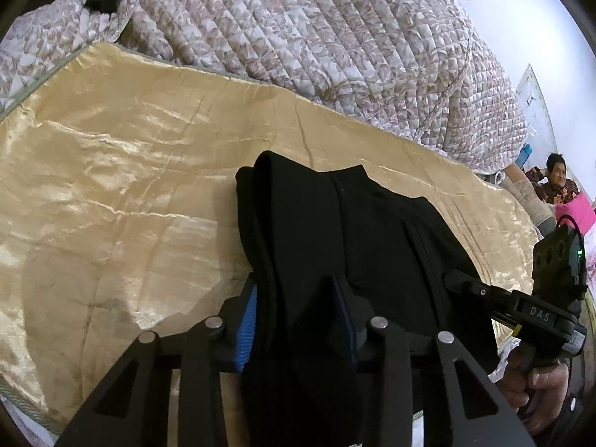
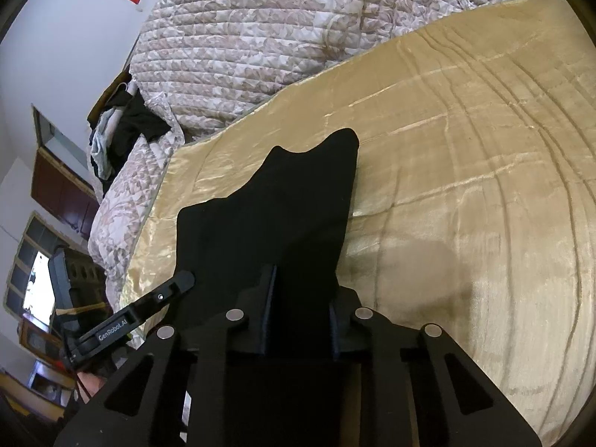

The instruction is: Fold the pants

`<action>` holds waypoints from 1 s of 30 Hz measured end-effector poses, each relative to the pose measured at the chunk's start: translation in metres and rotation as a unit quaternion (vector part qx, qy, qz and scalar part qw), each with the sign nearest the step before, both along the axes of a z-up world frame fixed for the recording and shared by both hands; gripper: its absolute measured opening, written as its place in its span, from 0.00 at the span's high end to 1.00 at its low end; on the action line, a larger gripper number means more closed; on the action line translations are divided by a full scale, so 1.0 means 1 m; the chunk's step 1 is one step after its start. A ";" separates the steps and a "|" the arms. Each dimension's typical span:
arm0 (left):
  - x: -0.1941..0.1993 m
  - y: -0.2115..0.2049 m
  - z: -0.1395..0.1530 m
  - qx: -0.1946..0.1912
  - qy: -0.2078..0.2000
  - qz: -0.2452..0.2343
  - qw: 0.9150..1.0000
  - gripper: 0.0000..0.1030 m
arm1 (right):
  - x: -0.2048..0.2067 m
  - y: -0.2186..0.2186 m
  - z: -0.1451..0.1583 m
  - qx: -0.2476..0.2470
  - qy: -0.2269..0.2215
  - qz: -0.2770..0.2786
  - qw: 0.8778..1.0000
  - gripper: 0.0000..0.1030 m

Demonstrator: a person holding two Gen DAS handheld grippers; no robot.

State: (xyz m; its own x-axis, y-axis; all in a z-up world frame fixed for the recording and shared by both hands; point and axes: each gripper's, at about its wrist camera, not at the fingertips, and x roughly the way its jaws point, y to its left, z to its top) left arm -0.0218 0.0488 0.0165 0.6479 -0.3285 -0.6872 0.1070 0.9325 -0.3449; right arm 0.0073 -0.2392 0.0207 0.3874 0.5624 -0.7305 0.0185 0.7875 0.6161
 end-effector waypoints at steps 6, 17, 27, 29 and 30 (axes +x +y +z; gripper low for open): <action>0.002 -0.004 0.001 0.015 -0.007 0.001 1.000 0.64 | 0.003 0.001 -0.003 0.000 0.003 0.000 1.000 0.78; -0.005 -0.011 0.017 0.028 -0.031 -0.009 0.999 0.75 | 0.003 0.006 0.011 -0.019 -0.019 -0.001 1.000 0.86; -0.013 -0.016 0.029 0.026 -0.039 -0.023 0.999 0.78 | -0.006 0.018 0.037 -0.021 -0.050 0.012 0.998 0.87; -0.013 -0.016 0.030 0.025 -0.038 -0.026 0.999 0.78 | -0.007 0.019 0.040 -0.019 -0.051 0.013 0.998 0.87; -0.013 -0.016 0.030 0.026 -0.037 -0.027 0.999 0.78 | -0.007 0.020 0.041 -0.018 -0.051 0.014 0.998 0.87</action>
